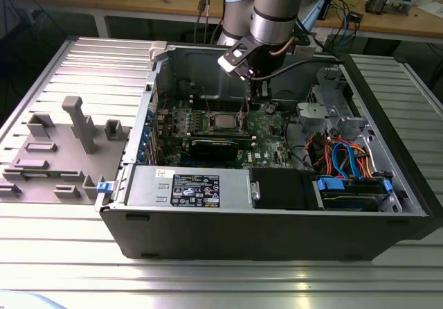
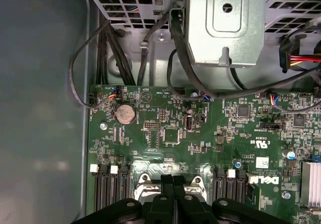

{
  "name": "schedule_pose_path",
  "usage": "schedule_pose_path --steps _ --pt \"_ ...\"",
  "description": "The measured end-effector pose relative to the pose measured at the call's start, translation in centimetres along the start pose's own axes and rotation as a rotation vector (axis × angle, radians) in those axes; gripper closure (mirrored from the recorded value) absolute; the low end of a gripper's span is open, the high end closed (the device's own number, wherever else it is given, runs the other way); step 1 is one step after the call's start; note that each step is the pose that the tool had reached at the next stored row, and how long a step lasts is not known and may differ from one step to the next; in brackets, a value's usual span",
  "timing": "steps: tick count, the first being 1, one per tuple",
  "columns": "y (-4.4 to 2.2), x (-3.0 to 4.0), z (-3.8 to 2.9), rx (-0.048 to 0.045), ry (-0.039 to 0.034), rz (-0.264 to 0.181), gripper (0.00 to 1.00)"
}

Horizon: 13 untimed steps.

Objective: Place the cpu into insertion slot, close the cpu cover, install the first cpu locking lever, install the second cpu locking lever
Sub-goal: 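Close the cpu cover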

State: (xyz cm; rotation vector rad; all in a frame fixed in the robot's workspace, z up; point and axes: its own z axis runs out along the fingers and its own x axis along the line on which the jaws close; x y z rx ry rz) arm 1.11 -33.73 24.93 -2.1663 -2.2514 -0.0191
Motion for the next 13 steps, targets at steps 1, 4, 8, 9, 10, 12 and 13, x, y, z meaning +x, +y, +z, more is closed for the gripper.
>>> schedule_pose_path --steps 1,4,8,9,10,12,13 --pt "-0.06 0.0 0.0 0.0 0.0 0.0 0.89" --pt "-0.25 0.01 0.0 0.0 0.0 0.0 0.89" --pt "-0.56 0.02 0.0 0.0 -0.0001 0.0 0.89" --pt "-0.62 0.02 0.0 0.0001 -0.0002 0.0 0.89" --pt "-0.68 0.03 0.0 0.0 -0.0001 0.0 0.89" --pt "-0.8 0.03 0.0 0.0 0.0 0.0 0.89" --pt "-0.85 0.03 0.0 0.0 0.0 0.0 0.89"
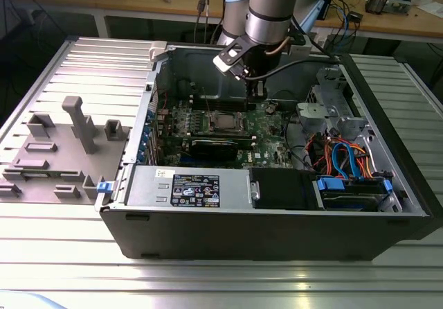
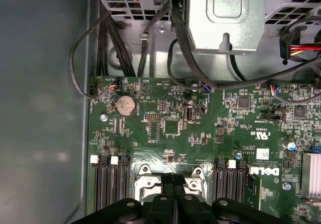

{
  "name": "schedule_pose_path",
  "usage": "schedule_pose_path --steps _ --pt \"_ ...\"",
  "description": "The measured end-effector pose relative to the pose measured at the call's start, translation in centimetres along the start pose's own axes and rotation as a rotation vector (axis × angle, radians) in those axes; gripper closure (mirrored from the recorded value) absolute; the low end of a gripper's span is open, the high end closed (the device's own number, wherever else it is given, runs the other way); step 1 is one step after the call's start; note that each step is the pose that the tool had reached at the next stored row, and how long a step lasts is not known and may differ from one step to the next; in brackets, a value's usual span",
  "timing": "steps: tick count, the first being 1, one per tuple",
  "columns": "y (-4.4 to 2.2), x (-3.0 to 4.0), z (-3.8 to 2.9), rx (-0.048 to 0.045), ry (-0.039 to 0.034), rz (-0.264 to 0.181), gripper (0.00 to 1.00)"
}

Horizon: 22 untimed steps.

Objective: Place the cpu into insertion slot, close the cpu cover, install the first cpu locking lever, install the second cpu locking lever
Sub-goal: 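Close the cpu cover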

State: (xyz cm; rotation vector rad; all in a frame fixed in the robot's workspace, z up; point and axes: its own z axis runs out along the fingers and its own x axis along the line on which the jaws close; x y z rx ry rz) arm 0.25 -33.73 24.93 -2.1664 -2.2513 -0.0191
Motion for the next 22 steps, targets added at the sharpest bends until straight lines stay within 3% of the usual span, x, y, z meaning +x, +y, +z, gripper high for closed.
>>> schedule_pose_path --steps 20,21,22 --pt "-0.33 0.01 0.18 0.0001 0.0 0.0 0.89" --pt "-0.83 0.03 0.28 0.0 0.0001 0.0 0.89" --pt "-0.92 0.03 0.29 0.0 0.0001 0.0 0.89"
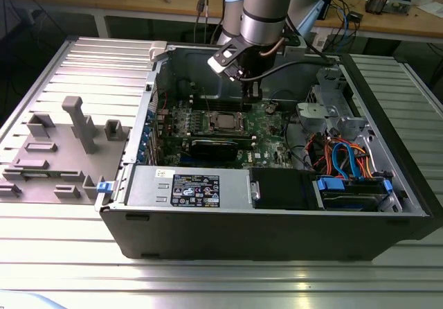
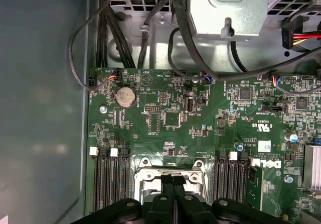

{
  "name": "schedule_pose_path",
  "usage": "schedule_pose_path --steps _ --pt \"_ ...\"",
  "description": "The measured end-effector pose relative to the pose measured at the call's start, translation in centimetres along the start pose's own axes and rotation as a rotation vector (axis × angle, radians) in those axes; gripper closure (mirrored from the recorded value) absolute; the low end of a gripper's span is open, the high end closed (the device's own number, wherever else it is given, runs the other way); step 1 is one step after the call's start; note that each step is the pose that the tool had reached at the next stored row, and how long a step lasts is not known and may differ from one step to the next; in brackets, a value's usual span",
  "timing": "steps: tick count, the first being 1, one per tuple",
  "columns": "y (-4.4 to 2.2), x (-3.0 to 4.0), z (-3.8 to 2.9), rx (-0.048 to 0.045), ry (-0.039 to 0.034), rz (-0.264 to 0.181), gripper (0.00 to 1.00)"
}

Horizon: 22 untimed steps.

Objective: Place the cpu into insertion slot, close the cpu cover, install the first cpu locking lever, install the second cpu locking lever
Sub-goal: 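Close the cpu cover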

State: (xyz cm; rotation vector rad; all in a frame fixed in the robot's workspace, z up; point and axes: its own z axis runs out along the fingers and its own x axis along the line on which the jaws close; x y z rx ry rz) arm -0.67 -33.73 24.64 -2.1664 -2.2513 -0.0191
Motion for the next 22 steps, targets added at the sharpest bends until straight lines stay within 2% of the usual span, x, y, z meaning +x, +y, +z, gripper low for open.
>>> schedule_pose_path --steps 7,10,17,21,22 --pt "-0.44 0.02 0.04 -0.0001 0.0019 0.0 0.89" --pt "-0.86 0.03 0.1 -0.0001 0.0022 0.0 0.89" --pt "-1.96 0.06 0.82 0.0001 0.0024 -0.002 0.89" --pt "-2.56 0.06 1.47 0.0014 0.0025 -0.002 0.89" --pt "-2.9 0.07 1.76 0.0022 0.0025 -0.002 0.89"
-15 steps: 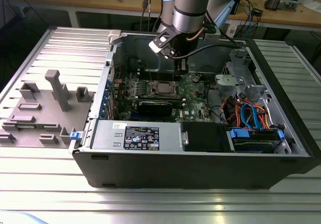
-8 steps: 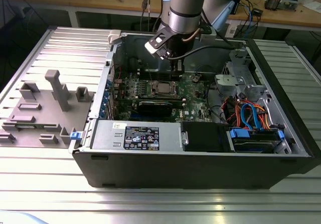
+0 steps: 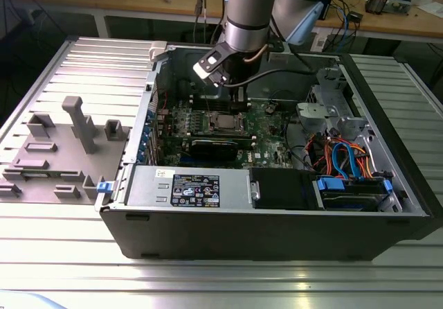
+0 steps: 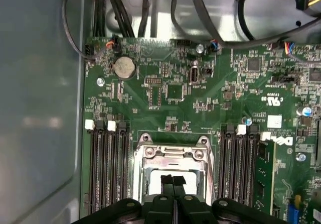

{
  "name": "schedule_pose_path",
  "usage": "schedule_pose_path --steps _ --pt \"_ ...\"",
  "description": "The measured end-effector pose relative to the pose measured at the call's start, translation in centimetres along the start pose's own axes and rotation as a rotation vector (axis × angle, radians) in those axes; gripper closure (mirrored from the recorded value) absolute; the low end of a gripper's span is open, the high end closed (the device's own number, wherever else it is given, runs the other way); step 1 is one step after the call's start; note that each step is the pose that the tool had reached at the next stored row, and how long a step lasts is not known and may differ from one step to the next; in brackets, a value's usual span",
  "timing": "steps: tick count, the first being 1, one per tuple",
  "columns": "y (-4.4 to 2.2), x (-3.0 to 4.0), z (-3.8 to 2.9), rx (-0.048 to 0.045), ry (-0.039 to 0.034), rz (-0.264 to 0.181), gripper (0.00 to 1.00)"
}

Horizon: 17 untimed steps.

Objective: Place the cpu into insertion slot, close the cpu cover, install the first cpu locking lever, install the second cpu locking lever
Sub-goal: 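Close the cpu cover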

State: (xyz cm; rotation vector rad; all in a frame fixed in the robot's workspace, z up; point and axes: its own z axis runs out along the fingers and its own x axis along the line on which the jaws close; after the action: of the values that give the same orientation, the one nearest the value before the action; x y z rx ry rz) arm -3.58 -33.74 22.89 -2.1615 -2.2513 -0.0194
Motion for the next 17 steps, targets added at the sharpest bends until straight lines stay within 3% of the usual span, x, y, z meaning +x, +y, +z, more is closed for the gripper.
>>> schedule_pose_path --steps 5,12,17 --pt "-0.81 0.01 0.78 0.0076 0.0003 0.0 0.89" --pt "-2.74 0.07 1.5 0.0181 0.0007 0.0 0.89" --pt "-2.99 0.07 1.99 0.0182 0.0008 0.0 0.89"
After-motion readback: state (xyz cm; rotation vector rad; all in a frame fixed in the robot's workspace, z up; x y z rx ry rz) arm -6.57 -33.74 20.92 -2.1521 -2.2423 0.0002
